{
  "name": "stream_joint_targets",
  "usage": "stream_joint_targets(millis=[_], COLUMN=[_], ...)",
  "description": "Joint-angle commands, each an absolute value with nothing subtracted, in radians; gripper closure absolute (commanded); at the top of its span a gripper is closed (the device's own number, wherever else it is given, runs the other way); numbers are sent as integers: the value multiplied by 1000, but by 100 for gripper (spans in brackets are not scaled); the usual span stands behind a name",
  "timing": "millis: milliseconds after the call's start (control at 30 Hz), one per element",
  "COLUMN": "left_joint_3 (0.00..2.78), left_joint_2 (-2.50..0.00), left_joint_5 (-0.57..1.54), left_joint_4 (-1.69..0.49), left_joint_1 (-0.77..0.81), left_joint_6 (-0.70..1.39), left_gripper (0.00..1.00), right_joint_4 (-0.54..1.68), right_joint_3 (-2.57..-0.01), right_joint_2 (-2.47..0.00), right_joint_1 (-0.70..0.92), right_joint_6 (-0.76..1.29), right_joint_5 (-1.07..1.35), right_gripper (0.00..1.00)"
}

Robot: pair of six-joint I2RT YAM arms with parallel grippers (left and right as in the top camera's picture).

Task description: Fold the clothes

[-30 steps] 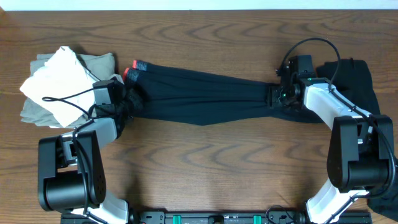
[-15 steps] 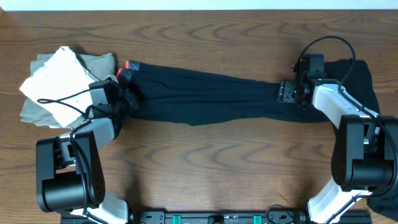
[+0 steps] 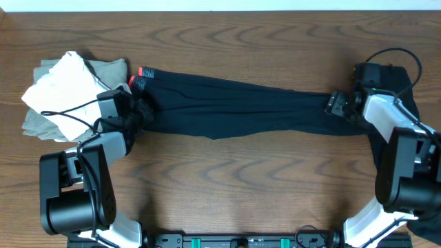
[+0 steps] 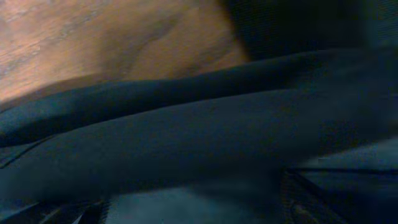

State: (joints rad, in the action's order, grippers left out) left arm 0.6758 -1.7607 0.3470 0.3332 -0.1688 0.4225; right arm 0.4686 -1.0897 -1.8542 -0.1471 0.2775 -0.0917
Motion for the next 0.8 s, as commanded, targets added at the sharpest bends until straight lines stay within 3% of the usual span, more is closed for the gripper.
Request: stream_joint_targets(millis=[0, 233, 500, 767], left_joint_3=[620, 619, 619, 619], left_joint_2=[-1832, -1829, -1829, -1829], left_joint_5=[280, 281, 307, 307], left_joint_4=[294, 281, 267, 266], left_joint_1=[-191, -191, -191, -191], left_joint_6=[401, 401, 402, 402], left_gripper=[61, 60, 60, 60], right_joint_4=[489, 672, 696, 671], right_joint_3=[-1087, -1085, -1066, -1066], right_joint_2=[-1732, -1586, -1656, -1758], right_joint_1=[-170, -261, -405, -440], right_joint_6=[199, 232, 223, 208], right_joint_5=[-53, -50, 98, 140], right_gripper=[16, 11, 14, 19])
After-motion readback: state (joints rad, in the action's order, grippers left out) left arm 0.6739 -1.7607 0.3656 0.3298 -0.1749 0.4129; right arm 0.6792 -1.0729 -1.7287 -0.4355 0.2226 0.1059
